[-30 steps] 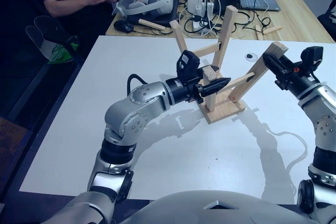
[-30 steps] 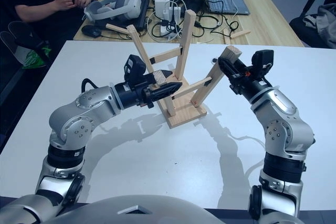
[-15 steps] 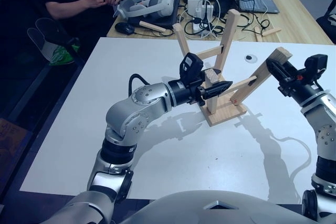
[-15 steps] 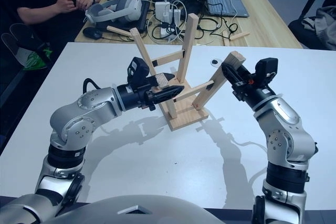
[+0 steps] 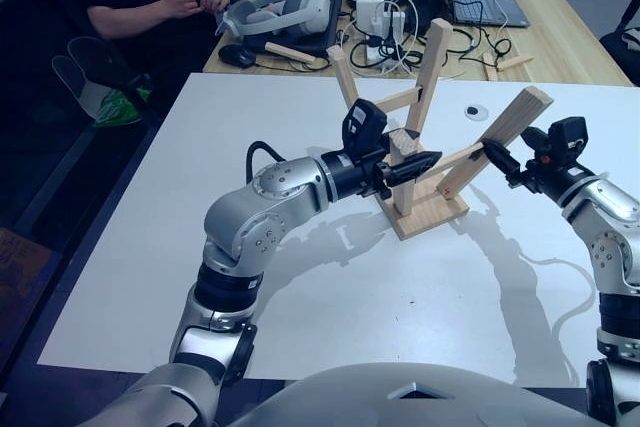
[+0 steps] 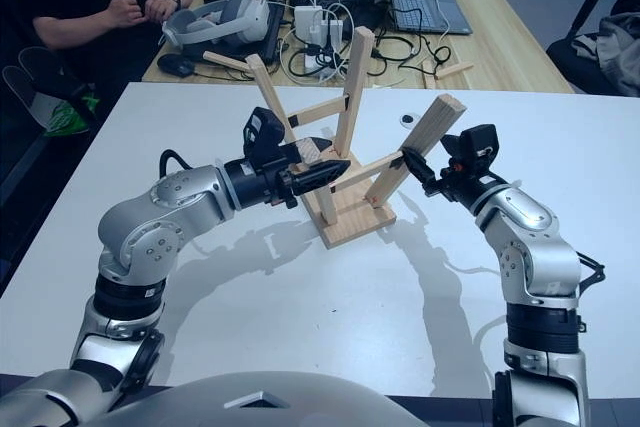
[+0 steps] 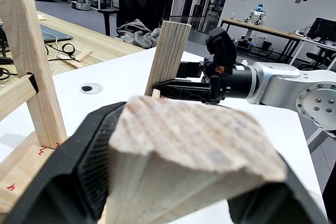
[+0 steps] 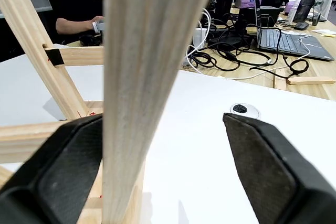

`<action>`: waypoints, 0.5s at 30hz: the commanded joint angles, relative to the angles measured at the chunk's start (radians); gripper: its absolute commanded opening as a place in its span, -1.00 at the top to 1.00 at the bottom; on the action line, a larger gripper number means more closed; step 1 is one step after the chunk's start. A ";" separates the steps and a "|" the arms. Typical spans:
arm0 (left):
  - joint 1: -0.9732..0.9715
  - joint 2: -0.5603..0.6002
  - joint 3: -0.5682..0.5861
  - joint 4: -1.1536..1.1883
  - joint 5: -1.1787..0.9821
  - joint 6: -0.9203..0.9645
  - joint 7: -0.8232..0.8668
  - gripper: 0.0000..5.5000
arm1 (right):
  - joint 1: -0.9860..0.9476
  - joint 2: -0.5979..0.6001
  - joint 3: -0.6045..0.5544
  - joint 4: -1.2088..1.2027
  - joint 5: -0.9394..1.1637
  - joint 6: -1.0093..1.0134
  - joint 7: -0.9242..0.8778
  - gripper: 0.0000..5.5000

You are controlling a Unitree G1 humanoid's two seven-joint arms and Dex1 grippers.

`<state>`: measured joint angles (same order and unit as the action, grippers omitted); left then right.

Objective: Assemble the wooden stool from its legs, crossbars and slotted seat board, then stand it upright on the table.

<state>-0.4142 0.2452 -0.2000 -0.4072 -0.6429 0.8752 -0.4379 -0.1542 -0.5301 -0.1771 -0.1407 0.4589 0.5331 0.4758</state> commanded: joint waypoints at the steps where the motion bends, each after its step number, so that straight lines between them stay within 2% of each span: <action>1: 0.026 0.004 -0.003 0.027 0.002 0.029 -0.003 0.10 | -0.016 0.050 -0.057 0.009 0.007 -0.026 -0.059 -0.40; 5: 0.036 0.004 -0.004 0.030 0.007 0.019 -0.006 0.10 | -0.049 0.071 -0.066 -0.035 -0.006 -0.108 -0.045 -0.40; 8: 0.034 0.002 -0.006 0.037 0.010 0.011 -0.007 0.10 | -0.027 -0.011 0.063 -0.037 -0.225 -0.261 -0.020 -0.40; 11: 0.034 -0.002 -0.008 0.040 0.011 0.008 -0.009 0.10 | -0.003 -0.049 0.129 -0.001 -0.346 -0.345 -0.003 -0.40; 13: 0.034 -0.004 -0.008 0.042 0.011 0.006 -0.009 0.10 | 0.008 -0.053 0.138 0.017 -0.374 -0.370 0.000 -0.40; 15: 0.036 -0.002 -0.007 0.043 0.015 0.004 -0.005 0.10 | 0.009 -0.052 0.141 0.023 -0.349 -0.309 0.025 -0.40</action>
<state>-0.4105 0.2370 -0.1943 -0.3919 -0.6375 0.8417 -0.4447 -0.1646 -0.5706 -0.0577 -0.1416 0.1091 0.1484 0.4680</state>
